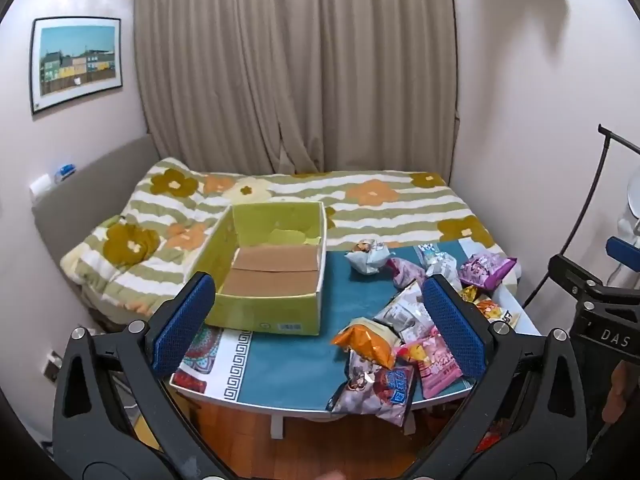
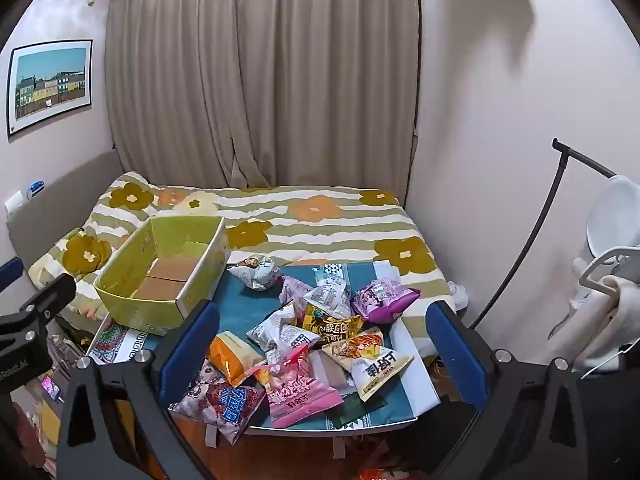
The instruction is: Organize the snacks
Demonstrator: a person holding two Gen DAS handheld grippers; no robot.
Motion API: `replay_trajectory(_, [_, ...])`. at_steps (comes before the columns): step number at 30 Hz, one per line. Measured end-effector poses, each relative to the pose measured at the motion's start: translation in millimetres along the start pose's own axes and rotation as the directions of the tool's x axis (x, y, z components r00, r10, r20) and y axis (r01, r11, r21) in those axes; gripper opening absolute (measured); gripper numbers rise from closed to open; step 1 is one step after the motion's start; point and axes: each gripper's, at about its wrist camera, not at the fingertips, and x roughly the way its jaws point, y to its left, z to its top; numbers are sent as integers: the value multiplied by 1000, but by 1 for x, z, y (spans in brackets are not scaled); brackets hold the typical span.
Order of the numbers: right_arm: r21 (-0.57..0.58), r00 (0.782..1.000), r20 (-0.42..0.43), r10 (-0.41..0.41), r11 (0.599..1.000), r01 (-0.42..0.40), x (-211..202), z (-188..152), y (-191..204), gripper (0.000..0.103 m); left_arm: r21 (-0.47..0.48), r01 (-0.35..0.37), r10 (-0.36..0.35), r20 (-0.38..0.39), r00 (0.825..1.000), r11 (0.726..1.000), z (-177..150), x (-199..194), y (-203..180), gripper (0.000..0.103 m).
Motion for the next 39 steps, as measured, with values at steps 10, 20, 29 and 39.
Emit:
replay_trajectory(10, [-17, 1000, 10, 4, 1000, -4, 1, -2, 4, 103, -14, -12, 11, -6, 1000, 1000, -4, 13, 9, 103])
replay_trajectory(20, [-13, 1000, -5, -2, 1000, 2, 5, -1, 5, 103, 3, -15, 15, -8, 1000, 1000, -5, 16, 4, 103])
replay_trajectory(29, [-17, 1000, -8, -10, 1000, 10, 6, -1, 6, 103, -3, -2, 2, -31, 1000, 1000, -5, 22, 2, 103])
replay_trajectory(39, [-15, 1000, -16, -5, 1000, 4, 11, -8, 9, 103, 3, -8, 8, -43, 999, 1000, -5, 25, -5, 103])
